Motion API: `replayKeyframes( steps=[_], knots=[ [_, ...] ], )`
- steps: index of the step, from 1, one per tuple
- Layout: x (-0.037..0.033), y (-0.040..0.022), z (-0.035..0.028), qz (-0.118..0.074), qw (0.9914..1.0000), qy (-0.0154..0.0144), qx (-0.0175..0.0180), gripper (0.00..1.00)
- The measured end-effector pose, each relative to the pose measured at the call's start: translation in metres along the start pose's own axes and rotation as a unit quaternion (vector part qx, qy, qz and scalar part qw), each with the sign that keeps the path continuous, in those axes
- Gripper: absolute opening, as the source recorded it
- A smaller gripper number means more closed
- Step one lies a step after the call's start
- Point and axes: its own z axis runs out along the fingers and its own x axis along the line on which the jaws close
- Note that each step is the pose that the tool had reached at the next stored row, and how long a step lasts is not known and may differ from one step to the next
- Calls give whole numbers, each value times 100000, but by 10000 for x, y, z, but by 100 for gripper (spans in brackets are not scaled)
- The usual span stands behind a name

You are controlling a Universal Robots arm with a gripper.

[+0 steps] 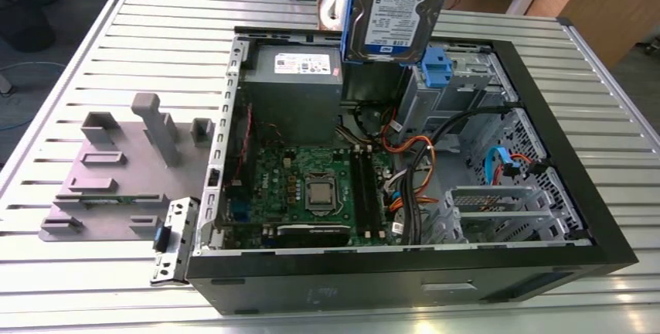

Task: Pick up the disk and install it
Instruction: 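Pick up the disk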

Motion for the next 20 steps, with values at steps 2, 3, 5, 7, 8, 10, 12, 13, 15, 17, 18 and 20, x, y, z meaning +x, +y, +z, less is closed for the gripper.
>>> replayKeyframes(
  steps=[2,3,5,7,8,10,12,13,15,17,18,20],
  knots=[
    [6,0,0,-4,100000,3,-1,35],
    [10,0,0,-2,100000,2,-1,35],
    [19,0,-1,-2,100000,2,-2,35],
    [31,-1,-1,-3,100000,6,-2,35],
    [37,-1,-1,1,100000,1,0,35],
    [51,-1,-1,-2,100000,-1,-1,35],
    [65,-1,-2,-2,100000,2,-3,35],
    [73,-1,-2,1,100000,4,0,35],
    [90,-2,-2,-1,100000,0,1,35],
    [105,-2,-3,1,100000,4,-2,35],
    [114,-2,-3,-2,100000,1,-2,35],
    [131,-3,-4,0,100000,1,-1,35]
  ],
)
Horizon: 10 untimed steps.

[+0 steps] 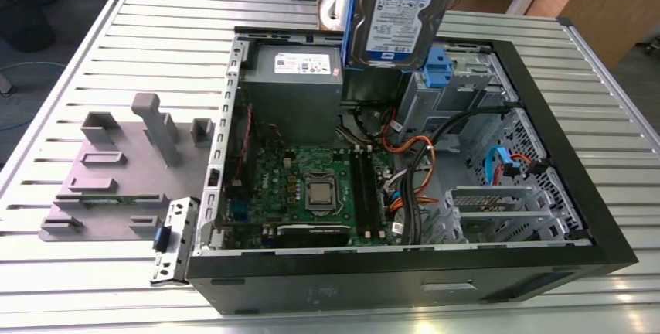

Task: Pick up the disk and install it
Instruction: 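Pick up the disk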

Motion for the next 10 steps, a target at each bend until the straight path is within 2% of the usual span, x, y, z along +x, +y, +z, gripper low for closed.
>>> replayKeyframes(
  steps=[10],
  knots=[
    [96,-2,-3,1,100000,9,-1,35]
  ],
)
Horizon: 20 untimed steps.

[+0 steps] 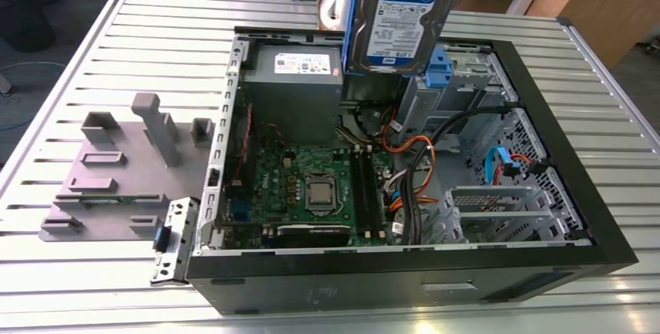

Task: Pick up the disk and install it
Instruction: 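Pick up the disk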

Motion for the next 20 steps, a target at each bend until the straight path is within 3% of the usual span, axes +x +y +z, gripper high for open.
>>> replayKeyframes(
  steps=[10,20],
  knots=[
    [108,-3,-3,5,100000,54,1,35],
    [259,-6,-7,2,100000,87,4,35]
  ],
)
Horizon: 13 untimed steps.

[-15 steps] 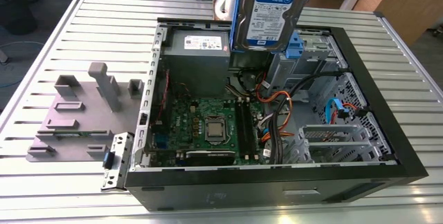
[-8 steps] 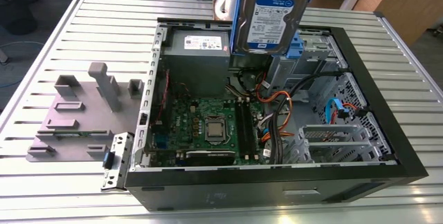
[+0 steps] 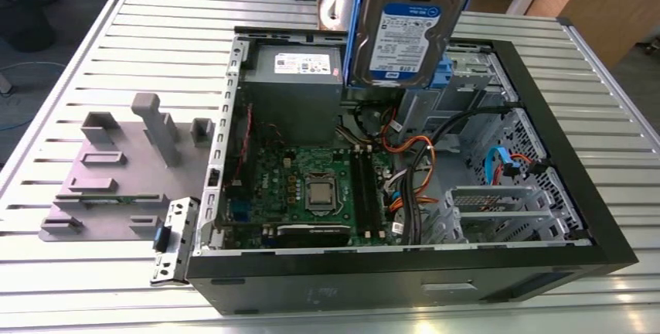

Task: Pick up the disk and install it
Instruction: 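Pick up the disk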

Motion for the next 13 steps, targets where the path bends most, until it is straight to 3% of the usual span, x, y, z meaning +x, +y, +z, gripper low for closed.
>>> replayKeyframes(
  steps=[13],
  knots=[
    [184,-4,-5,5,100000,59,1,35]
  ],
)
